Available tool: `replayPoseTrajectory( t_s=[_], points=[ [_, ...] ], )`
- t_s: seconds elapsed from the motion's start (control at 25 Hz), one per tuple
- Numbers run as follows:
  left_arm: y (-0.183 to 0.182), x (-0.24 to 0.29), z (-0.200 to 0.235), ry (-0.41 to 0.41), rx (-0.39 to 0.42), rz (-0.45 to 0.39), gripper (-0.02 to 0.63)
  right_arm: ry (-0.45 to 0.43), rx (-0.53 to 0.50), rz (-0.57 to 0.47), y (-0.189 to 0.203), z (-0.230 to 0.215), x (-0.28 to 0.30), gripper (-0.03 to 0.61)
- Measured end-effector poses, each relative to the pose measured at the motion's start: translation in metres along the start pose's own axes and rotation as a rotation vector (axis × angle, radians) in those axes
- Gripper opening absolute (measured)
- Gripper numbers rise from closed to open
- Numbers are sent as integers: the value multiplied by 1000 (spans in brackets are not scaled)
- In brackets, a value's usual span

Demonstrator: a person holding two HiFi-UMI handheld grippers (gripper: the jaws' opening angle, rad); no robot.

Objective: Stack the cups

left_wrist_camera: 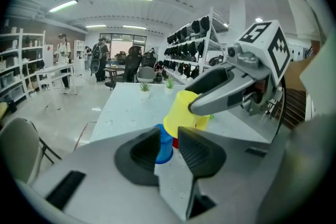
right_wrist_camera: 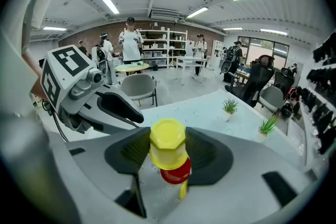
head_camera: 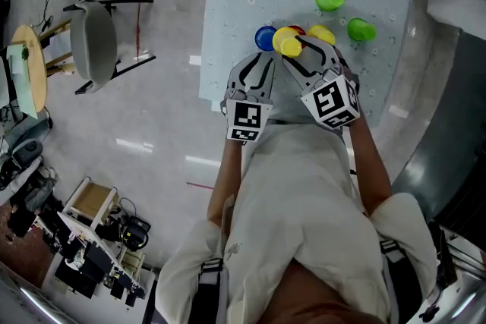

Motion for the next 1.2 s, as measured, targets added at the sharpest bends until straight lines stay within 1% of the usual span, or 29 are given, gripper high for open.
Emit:
replayPoseTrajectory(
  t_s=[0.2,0.36,0.48,0.64,0.96,1.2],
  points=[
    [0,0,0,-4,-4,0,109,-20,27,-18,0,-3,3,213],
    [0,0,-1,-5,-3,-2,109,-33,19,-15,2,-2,5,219],
    [-1,-1,-2,-6,-1,-2,109,-46,22,2,5,-1,6,242],
    [-2,-4,-1,-10,5,-4,109,-41,29,-3,5,-2,5,267],
    [-8,-6,-11,3,32,-15,109,3,44,-20,9,-5,-13,272],
    [-18,-8,-26,34,71,-25,109,84,83,-36,19,-12,-36,257]
  ],
)
Point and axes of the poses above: the fingertips, and each gripper's own axes: x forward along the fingers, z to its left, y out of its underside, the point moved 7 cm from there along -x, backward along the fingers, and after that the axes turned 10 degrees about y, right-handed, at the moved point
